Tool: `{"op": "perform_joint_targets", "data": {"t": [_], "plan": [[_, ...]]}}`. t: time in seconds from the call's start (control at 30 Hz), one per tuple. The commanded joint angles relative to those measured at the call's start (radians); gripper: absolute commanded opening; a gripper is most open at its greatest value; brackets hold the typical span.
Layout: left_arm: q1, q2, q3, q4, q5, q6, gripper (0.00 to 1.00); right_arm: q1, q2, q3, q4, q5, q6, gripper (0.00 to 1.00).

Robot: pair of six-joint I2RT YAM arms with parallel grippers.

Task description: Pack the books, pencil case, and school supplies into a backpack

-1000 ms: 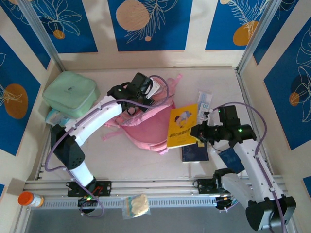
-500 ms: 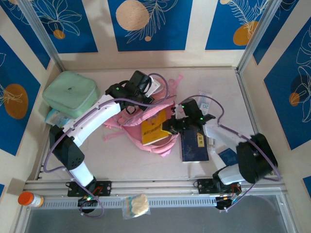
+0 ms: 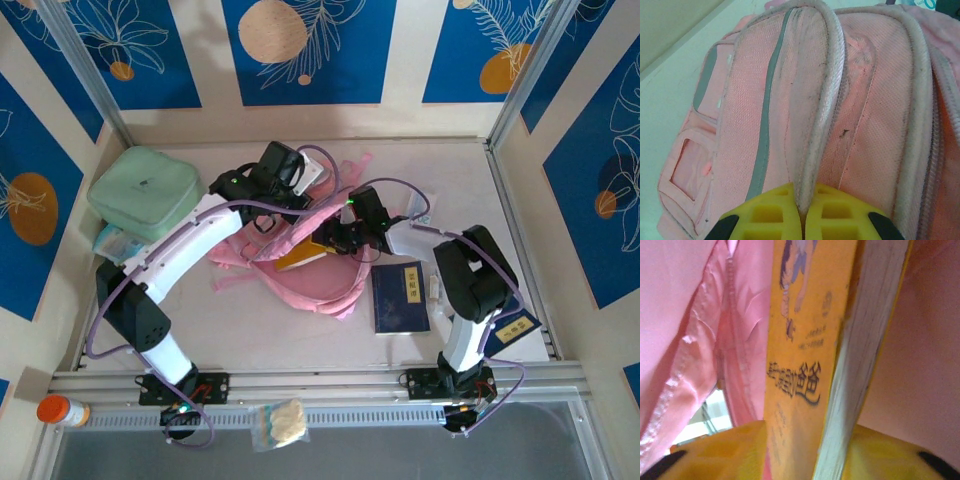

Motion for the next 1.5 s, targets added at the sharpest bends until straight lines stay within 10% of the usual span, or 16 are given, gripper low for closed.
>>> {"op": "perform_joint_targets", "data": {"t": [0.0, 0.27, 0.43, 0.63, 1.13, 1.47], "plan": [[0.000, -0.074, 0.001, 0.098, 0.029, -0.003, 0.00, 0.026, -0.103, -0.009, -0.147, 0.118, -0.063, 0.48], [0.007, -0.083, -0.011, 0.104, 0.051, -0.009, 0.00, 0.073, -0.219, -0.098, -0.317, 0.236, 0.048, 0.42], [0.008, -0.080, -0.014, 0.113, 0.069, -0.017, 0.00, 0.173, -0.166, -0.100, -0.215, 0.264, 0.146, 0.11], [0.009, -0.067, -0.005, 0.106, 0.085, -0.010, 0.00, 0.195, -0.076, -0.035, -0.182, 0.418, 0.160, 0.00], [0.015, -0.072, -0.036, 0.112, 0.062, 0.000, 0.00, 0.094, -0.114, -0.028, -0.084, 0.413, 0.097, 0.00], [0.019, -0.102, -0.179, 0.153, 0.092, -0.079, 0.00, 0.114, -0.501, -0.191, -0.318, 0.408, -0.001, 0.11]]}}
